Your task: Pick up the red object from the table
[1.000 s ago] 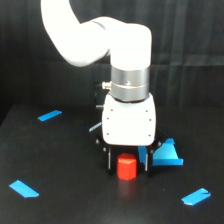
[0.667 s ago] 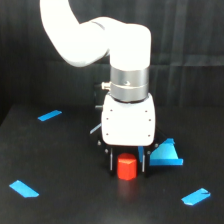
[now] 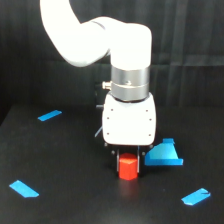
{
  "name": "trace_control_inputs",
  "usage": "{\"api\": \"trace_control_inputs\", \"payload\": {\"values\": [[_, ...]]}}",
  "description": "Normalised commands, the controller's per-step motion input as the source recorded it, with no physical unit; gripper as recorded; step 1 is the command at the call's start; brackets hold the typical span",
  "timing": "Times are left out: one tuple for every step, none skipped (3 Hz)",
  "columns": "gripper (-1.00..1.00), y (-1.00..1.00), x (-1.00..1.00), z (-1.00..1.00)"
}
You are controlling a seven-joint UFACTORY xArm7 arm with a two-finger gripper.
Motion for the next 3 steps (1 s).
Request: {"api": "trace_control_inputs", "payload": {"values": [[-0.96, -0.08, 0.06, -0.16], [-1.00, -0.03, -0.24, 0.79], [-0.97, -0.02, -0.15, 0.91]]}}
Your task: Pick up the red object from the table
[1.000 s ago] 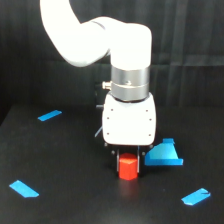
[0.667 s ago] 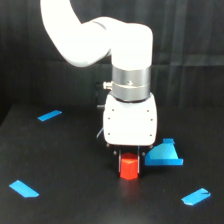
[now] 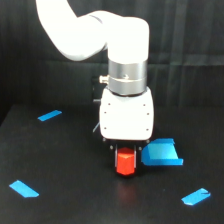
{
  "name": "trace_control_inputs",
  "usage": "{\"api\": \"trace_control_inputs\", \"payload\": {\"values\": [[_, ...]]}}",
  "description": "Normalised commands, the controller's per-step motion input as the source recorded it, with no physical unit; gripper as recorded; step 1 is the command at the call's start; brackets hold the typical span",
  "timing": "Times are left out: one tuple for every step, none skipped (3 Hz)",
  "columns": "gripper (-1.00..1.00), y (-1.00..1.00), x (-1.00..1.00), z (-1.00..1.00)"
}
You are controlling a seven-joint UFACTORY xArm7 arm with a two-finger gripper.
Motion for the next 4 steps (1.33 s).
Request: {"api": "trace_control_inputs", "payload": {"values": [[-0.95, -0.04, -0.21, 0.90], [-1.00, -0.13, -0.10, 0.96], [-0.96, -0.07, 0.05, 0.92], [-1.00, -0.14, 0.16, 1.00]]}}
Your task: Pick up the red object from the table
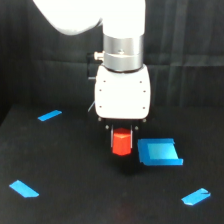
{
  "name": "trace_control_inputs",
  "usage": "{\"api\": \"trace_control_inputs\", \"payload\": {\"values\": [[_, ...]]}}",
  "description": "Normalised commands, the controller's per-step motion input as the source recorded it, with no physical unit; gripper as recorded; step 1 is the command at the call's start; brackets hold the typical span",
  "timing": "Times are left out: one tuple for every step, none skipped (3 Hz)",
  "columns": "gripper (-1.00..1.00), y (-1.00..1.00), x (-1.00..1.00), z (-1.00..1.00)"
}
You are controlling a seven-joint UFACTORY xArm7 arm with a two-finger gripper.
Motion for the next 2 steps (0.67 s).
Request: {"api": "trace_control_inputs", "payload": {"values": [[-0.96, -0.16, 0.17, 1.00], [-1.00, -0.01, 0.09, 0.94]]}}
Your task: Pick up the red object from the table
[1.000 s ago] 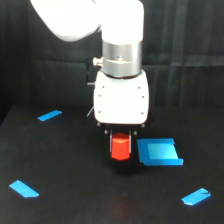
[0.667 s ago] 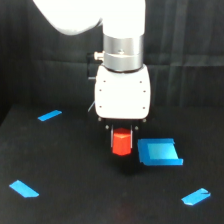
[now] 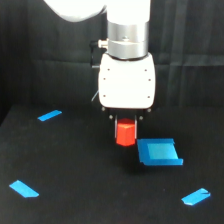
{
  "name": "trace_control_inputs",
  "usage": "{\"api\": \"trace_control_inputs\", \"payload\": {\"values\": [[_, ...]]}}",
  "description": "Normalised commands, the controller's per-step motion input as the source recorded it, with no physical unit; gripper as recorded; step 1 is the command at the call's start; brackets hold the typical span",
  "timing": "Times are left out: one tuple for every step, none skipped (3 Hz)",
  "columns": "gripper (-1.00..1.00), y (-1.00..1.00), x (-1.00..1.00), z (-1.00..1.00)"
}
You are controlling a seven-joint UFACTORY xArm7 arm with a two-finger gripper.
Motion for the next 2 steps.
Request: {"api": "trace_control_inputs", "payload": {"values": [[-1.00, 0.00, -0.07, 0.89], [-1.00, 0.00, -0.07, 0.21]]}}
